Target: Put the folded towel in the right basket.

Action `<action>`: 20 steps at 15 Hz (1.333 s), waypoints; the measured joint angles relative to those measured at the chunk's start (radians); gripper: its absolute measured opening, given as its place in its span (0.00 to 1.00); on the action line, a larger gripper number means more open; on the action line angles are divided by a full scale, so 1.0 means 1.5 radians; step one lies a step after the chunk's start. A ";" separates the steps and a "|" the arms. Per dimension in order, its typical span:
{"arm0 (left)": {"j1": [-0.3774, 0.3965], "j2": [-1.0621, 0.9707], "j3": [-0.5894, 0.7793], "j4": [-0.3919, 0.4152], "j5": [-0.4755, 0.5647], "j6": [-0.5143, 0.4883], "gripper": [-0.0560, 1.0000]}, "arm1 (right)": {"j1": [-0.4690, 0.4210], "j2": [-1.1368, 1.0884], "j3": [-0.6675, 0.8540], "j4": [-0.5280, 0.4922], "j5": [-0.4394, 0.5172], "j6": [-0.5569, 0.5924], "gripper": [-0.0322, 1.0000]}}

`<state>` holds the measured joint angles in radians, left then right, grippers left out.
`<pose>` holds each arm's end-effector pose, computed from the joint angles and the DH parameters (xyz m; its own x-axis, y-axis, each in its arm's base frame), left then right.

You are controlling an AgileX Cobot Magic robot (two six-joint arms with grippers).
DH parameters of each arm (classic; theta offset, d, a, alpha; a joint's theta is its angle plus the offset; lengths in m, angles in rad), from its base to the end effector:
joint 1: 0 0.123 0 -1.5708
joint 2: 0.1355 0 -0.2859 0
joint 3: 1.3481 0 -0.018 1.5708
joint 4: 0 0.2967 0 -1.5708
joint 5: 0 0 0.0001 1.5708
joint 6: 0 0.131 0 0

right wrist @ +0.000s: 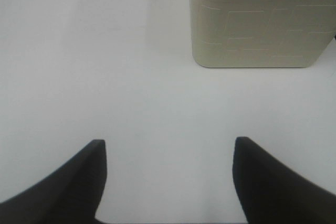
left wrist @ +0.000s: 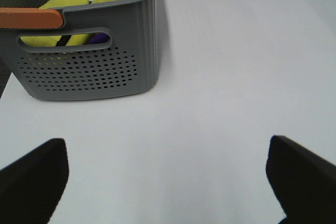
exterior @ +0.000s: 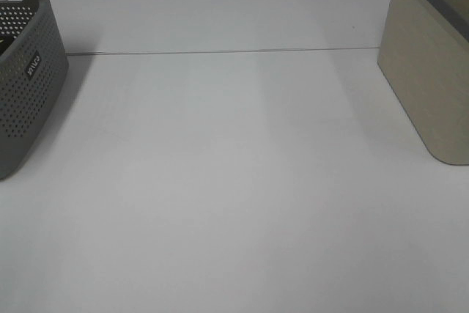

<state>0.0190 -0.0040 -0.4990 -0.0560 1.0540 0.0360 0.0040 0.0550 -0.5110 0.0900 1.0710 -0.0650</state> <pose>0.0702 -0.0050 0.2820 -0.4465 -0.0002 -0.8948 0.0283 0.9995 -0.0143 0.0768 0.0106 0.2802 -0.5005 -0.0237 -0.8654 -0.0831 0.9963 0.0208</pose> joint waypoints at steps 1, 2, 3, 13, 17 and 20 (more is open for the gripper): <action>0.000 0.000 0.000 0.000 0.000 0.000 0.97 | 0.000 0.000 0.000 0.000 0.000 0.000 0.66; 0.000 0.000 0.000 0.000 0.000 0.000 0.97 | 0.000 0.000 0.000 0.000 0.000 0.000 0.66; 0.000 0.000 0.000 0.000 0.000 0.000 0.97 | 0.000 -0.001 0.000 0.000 0.000 0.000 0.66; 0.000 0.000 0.000 0.000 0.000 0.000 0.97 | 0.000 -0.041 0.000 0.001 -0.003 0.000 0.66; 0.000 0.000 0.000 0.000 0.000 0.000 0.97 | 0.000 -0.041 0.000 0.001 -0.003 0.000 0.66; 0.000 0.000 0.000 0.000 0.000 0.000 0.97 | 0.000 -0.041 0.000 0.001 -0.003 0.000 0.66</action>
<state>0.0190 -0.0040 -0.4990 -0.0560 1.0540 0.0360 0.0040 -0.0060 -0.5110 0.0910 1.0660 -0.0650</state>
